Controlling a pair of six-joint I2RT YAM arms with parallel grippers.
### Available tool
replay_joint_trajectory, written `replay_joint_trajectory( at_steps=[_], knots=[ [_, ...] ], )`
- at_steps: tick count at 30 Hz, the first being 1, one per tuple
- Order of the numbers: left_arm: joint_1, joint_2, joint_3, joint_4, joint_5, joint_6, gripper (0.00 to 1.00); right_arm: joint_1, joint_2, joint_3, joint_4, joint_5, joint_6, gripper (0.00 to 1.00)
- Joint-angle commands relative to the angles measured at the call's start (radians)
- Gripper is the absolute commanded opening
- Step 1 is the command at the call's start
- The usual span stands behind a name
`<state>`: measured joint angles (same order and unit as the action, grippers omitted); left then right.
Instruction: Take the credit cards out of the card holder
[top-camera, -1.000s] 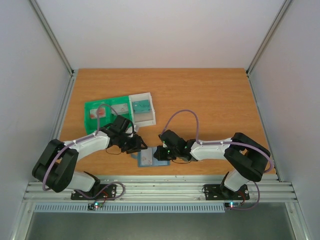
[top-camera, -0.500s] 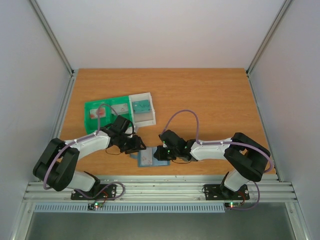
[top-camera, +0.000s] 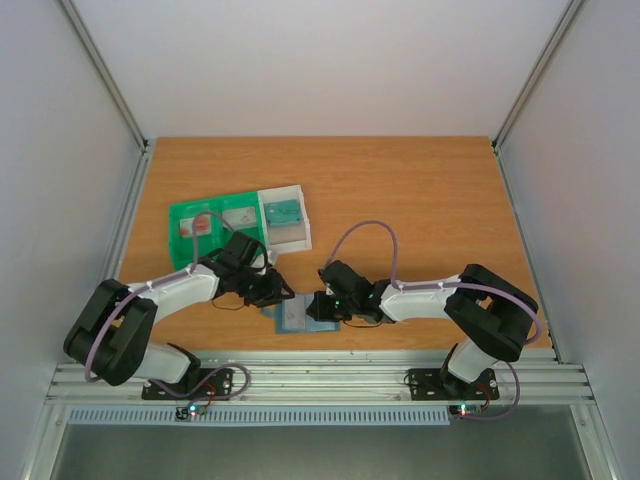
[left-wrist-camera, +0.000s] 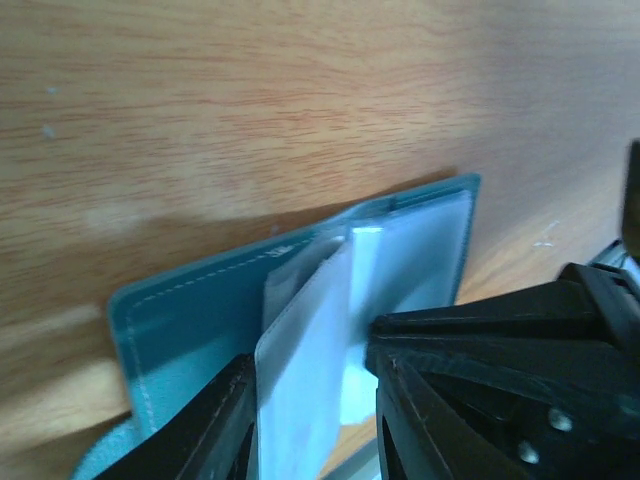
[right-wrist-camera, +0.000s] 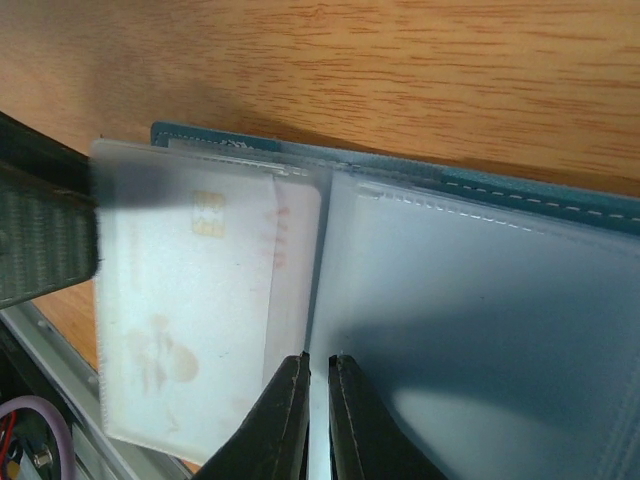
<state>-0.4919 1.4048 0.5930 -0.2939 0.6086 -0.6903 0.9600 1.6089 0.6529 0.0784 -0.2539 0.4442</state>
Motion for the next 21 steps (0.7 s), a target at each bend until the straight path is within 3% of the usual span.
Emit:
replay_joint_trajectory(
  at_steps=[1, 13, 21],
  knots=[
    [-0.01, -0.048, -0.014, 0.076, 0.048, -0.054, 0.33, -0.005, 0.016, -0.023, 0.027, 0.022, 0.016, 0.08],
    [-0.066, -0.063, 0.005, 0.158, 0.091, -0.153, 0.38, -0.004, -0.003, -0.052, 0.071, 0.052, 0.026, 0.06],
    [-0.102, -0.011, -0.008, 0.255, 0.099, -0.198, 0.38, -0.005, -0.156, -0.114, 0.059, 0.153, 0.045, 0.1]
  ],
)
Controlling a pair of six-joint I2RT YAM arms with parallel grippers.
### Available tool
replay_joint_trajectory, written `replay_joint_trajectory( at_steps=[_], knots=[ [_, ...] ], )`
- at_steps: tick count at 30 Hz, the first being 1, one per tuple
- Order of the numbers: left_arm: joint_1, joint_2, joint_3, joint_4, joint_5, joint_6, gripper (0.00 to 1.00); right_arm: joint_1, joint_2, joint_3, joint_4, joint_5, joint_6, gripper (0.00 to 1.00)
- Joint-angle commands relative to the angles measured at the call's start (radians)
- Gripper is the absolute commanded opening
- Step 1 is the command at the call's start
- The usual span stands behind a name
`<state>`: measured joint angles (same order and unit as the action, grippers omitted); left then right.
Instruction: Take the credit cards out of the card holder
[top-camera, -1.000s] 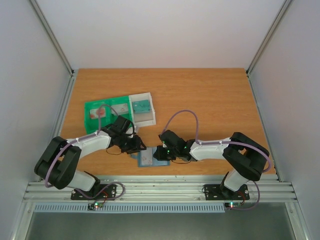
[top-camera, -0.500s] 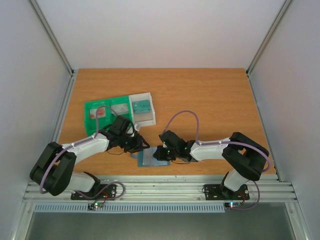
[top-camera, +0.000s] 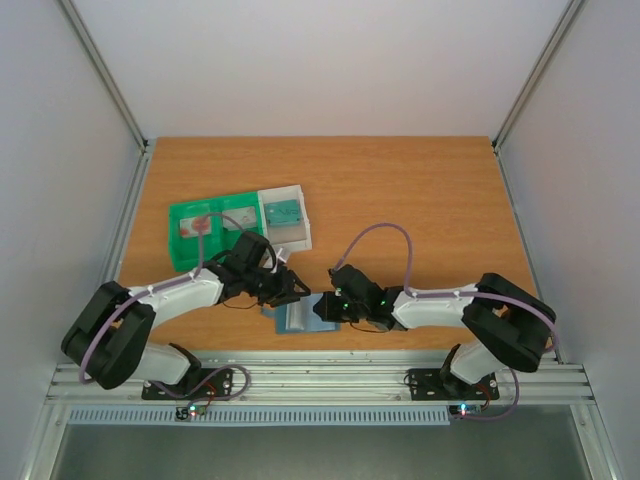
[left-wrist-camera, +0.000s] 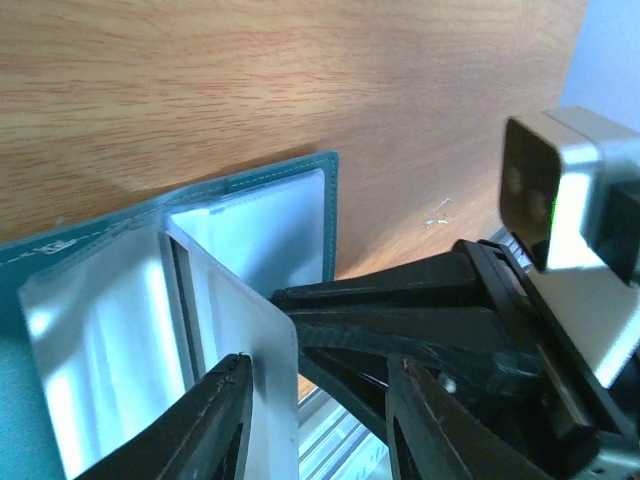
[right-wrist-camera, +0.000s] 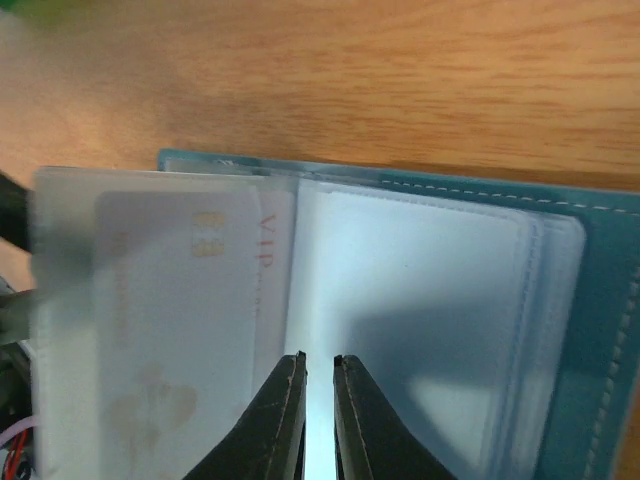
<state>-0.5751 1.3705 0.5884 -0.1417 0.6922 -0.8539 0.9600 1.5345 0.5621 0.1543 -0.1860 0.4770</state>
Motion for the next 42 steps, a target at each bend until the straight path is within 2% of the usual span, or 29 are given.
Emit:
replay_joint_trajectory(
  at_steps=[1, 8, 13, 15, 19, 25, 33, 42],
  knots=[
    [-0.023, 0.032, -0.003, 0.116, 0.014, -0.039, 0.38, -0.005, -0.105, -0.031, -0.033, 0.105, 0.012, 0.11],
    [-0.067, 0.126, 0.024, 0.212, 0.029, -0.079, 0.38, -0.004, -0.269, -0.085, -0.143, 0.254, 0.023, 0.13],
    [-0.068, 0.104, 0.057, 0.148, -0.022, -0.042, 0.38, -0.004, -0.335, -0.061, -0.241, 0.267, 0.0, 0.17],
    [-0.068, 0.093, 0.072, 0.062, -0.065, -0.018, 0.38, -0.004, -0.34, -0.052, -0.252, 0.256, -0.01, 0.17],
    [-0.067, 0.082, 0.071, -0.003, -0.131, 0.027, 0.37, -0.005, -0.324, -0.023, -0.271, 0.222, -0.027, 0.17],
    [-0.068, 0.088, 0.047, 0.001, -0.147, 0.033, 0.37, -0.004, -0.31, 0.009, -0.279, 0.197, -0.057, 0.17],
    [-0.067, 0.072, 0.026, -0.043, -0.197, 0.06, 0.36, -0.004, -0.192, 0.044, -0.21, 0.068, -0.05, 0.15],
    [-0.063, 0.087, -0.034, 0.041, -0.165, 0.03, 0.36, -0.005, -0.105, 0.067, -0.205, 0.05, -0.049, 0.14]
  ],
)
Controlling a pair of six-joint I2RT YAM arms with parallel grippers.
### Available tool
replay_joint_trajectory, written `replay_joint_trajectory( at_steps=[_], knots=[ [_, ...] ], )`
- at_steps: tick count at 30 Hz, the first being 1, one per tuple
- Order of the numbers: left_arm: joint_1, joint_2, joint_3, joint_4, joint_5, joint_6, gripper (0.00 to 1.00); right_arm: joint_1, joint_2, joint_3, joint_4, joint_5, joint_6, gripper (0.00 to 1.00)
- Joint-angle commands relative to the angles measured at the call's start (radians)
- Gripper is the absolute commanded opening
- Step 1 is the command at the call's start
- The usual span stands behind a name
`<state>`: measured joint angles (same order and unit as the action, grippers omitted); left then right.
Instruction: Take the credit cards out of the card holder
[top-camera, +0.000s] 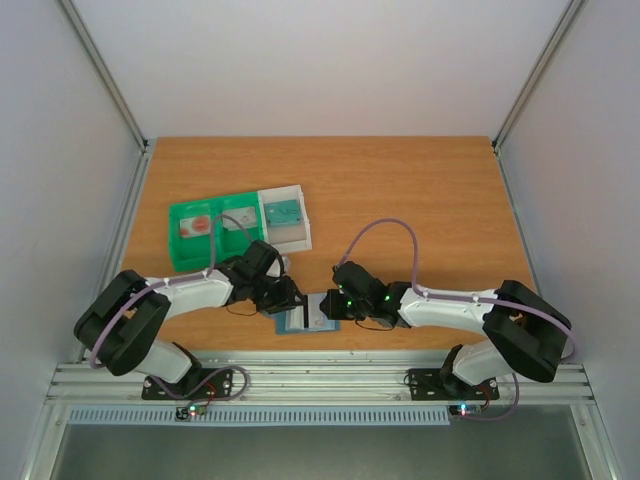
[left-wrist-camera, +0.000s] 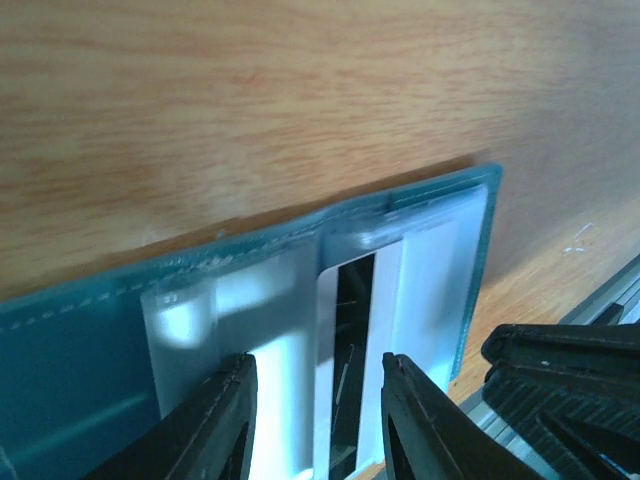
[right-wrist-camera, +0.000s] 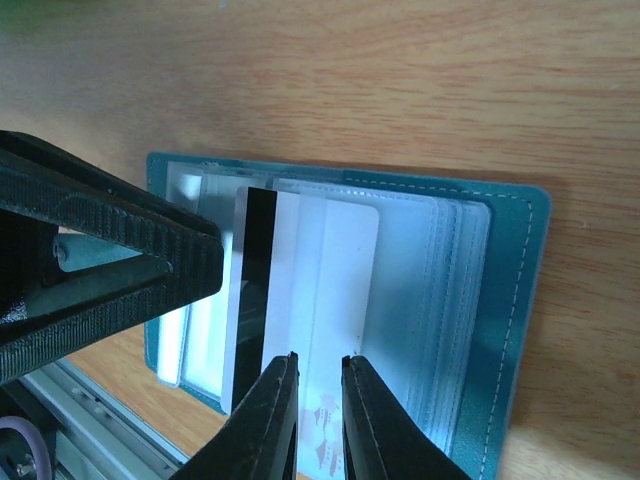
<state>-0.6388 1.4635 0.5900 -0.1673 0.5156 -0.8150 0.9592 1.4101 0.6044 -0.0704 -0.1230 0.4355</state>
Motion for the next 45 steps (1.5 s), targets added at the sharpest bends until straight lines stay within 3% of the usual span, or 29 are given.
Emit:
replay_joint_trajectory(
  at_steps=[1, 12, 15, 21, 36, 45],
  knots=[
    [0.001, -0.002, -0.041, 0.087, 0.022, -0.022, 0.34, -0.004, 0.024, 0.025, 0.02, -0.012, -0.007, 0.14],
    [0.001, 0.06, -0.042, 0.189, 0.057, -0.061, 0.33, -0.004, 0.083, 0.008, 0.011, 0.012, 0.01, 0.12],
    [0.001, 0.054, -0.044, 0.192, 0.06, -0.061, 0.25, -0.004, 0.1, -0.007, 0.032, 0.002, 0.02, 0.12],
    [0.001, 0.013, -0.06, 0.187, 0.05, -0.062, 0.01, -0.004, 0.101, -0.034, 0.054, -0.003, 0.037, 0.12],
    [0.042, -0.154, -0.054, -0.004, -0.032, -0.025, 0.0, -0.004, 0.053, -0.037, 0.015, 0.035, 0.006, 0.13],
    [0.113, -0.326, 0.001, -0.169, -0.057, 0.016, 0.01, -0.004, -0.068, 0.023, -0.012, 0.09, -0.208, 0.16]
  ],
)
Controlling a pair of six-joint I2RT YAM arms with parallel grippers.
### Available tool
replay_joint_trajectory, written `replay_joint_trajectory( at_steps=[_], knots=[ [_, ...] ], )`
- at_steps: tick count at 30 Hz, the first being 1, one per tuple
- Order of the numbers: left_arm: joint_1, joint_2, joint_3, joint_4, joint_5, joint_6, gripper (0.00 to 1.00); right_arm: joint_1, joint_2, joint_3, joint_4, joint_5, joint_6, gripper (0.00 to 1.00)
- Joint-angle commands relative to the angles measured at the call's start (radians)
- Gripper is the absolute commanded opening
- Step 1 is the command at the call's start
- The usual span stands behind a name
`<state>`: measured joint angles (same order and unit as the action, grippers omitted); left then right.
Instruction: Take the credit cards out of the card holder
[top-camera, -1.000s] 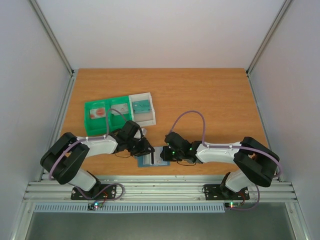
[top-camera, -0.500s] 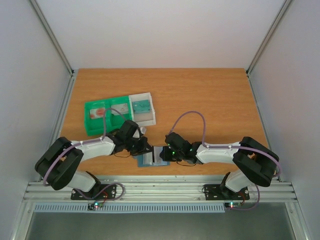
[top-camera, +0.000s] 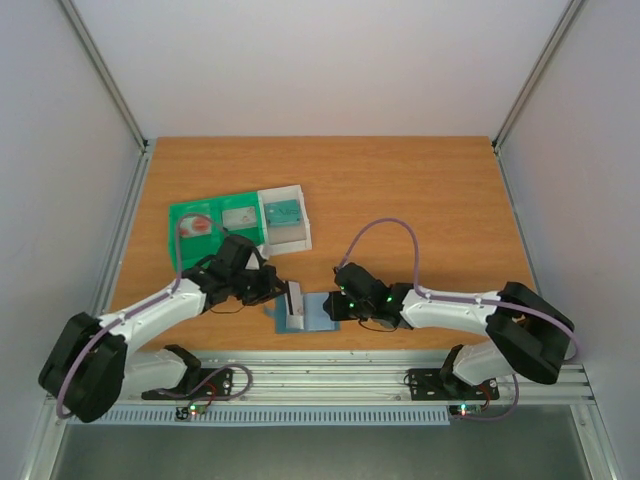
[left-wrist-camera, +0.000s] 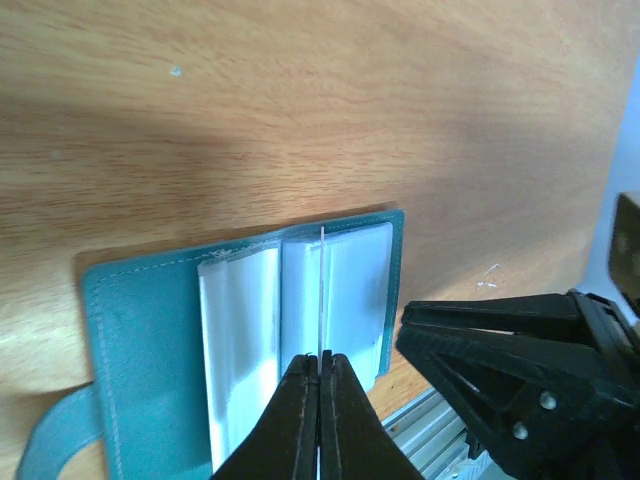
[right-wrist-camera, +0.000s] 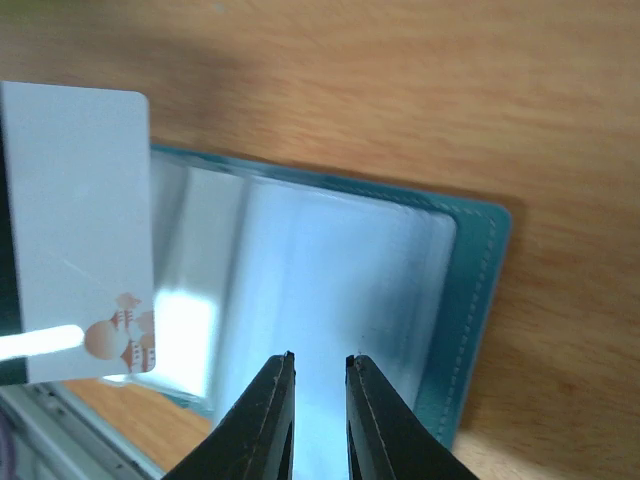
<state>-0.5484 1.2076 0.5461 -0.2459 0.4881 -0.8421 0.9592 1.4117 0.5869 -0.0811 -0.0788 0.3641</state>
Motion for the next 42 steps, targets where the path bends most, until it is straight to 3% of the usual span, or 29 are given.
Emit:
replay_joint_trajectory(
  at_steps=[1, 13, 21, 31, 37, 42],
  knots=[
    [0.028, -0.089, 0.05, -0.103, -0.029, 0.046, 0.01, -0.002, -0.088, 0.04, 0.014, 0.046, -0.179, 0.17],
    [0.047, -0.222, 0.104, -0.122, 0.06, -0.053, 0.01, 0.134, -0.32, -0.144, 0.43, 0.243, -0.945, 0.16],
    [0.047, -0.318, 0.175, -0.202, 0.002, -0.134, 0.0, 0.157, -0.293, -0.181, 0.619, 0.148, -1.16, 0.21],
    [0.047, -0.368, 0.179, -0.208, 0.039, -0.199, 0.0, 0.28, -0.144, -0.18, 0.866, 0.36, -1.5, 0.27],
    [0.047, -0.379, 0.174, -0.227, 0.032, -0.194, 0.0, 0.328, -0.048, -0.176, 0.996, 0.444, -1.596, 0.38],
    [0.048, -0.382, 0.175, -0.234, 0.021, -0.192, 0.0, 0.365, -0.01, -0.197, 1.07, 0.473, -1.634, 0.39]
  ],
)
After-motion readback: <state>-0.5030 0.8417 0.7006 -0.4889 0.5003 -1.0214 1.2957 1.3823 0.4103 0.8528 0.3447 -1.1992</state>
